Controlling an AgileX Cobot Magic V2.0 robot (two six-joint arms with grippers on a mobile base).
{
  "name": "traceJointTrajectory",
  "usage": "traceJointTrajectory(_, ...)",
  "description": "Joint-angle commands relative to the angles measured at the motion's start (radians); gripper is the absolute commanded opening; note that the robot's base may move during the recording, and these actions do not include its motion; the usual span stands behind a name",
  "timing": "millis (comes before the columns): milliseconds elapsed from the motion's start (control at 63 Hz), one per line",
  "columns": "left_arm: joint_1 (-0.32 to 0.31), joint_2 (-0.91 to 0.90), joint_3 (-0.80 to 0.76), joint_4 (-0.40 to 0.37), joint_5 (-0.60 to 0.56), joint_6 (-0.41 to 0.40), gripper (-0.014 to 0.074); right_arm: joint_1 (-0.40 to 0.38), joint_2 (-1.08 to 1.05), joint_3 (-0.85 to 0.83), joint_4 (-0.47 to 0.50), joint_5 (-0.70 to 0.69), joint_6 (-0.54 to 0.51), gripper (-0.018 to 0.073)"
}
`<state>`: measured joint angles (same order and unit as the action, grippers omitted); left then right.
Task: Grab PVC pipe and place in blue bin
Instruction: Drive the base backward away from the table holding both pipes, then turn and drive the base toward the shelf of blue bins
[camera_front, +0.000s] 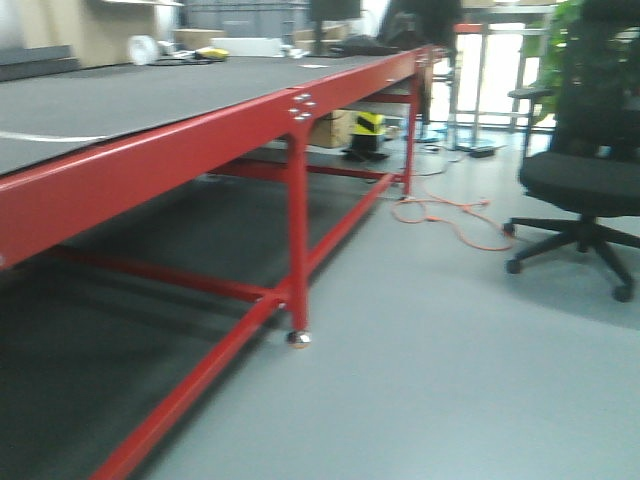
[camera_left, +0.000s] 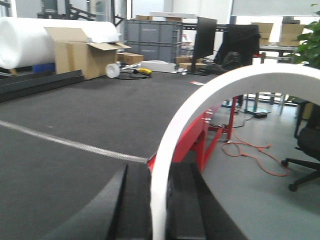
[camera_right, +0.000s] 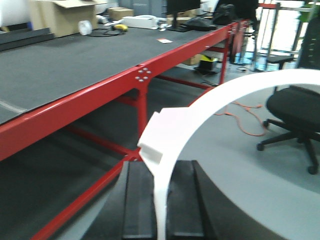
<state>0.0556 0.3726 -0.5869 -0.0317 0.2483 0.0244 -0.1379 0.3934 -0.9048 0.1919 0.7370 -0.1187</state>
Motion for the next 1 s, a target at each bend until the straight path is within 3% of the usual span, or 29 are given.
traceJointTrajectory(0,-0.004,-0.006,-0.001,-0.009,-0.027,-0.003,-0.0111,0.000,0.000,0.002,-0.011,-0.027,-0.003,-0.0168)
traceJointTrajectory(983,-0.004,-0.006,-0.001,-0.009,-0.027,-0.003,-0.0111,0.000,0.000,0.002,-0.011,-0.027,-0.003,-0.0168)
